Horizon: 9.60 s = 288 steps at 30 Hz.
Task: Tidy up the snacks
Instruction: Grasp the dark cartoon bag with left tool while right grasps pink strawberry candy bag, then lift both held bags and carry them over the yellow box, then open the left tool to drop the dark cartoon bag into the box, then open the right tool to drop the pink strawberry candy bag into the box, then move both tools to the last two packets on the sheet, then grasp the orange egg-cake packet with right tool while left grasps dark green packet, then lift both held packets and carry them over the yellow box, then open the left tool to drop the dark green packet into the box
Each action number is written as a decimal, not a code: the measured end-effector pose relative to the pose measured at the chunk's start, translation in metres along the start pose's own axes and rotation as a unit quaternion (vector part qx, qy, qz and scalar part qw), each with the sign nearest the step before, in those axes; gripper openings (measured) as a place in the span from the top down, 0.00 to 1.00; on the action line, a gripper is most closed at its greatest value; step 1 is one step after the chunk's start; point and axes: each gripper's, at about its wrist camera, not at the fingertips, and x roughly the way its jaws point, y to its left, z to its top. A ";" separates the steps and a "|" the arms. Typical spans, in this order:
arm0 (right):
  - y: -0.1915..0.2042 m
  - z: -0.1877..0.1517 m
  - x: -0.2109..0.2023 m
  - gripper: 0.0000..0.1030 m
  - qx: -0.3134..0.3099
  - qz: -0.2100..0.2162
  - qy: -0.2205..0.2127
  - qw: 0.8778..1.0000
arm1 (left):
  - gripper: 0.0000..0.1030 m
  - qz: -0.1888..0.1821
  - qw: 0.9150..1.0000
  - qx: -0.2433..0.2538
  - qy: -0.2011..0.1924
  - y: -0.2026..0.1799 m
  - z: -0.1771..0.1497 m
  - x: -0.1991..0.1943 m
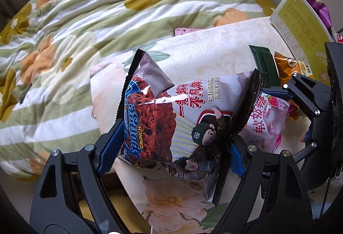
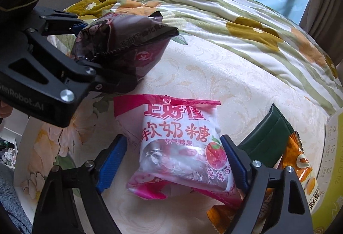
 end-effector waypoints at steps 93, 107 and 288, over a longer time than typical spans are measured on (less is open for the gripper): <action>-0.249 -0.203 -0.334 0.58 0.247 -0.095 -0.166 0.950 | 0.01 0.011 0.991 -0.013 -0.133 -0.377 0.070 -0.131; -0.232 -0.229 -0.324 0.03 0.234 -0.092 -0.190 0.949 | 0.01 0.007 0.991 -0.055 -0.123 -0.365 0.031 -0.123; -0.223 -0.229 -0.376 0.43 0.281 -0.180 -0.192 0.923 | 0.01 -0.006 0.994 0.011 -0.111 -0.461 0.064 -0.098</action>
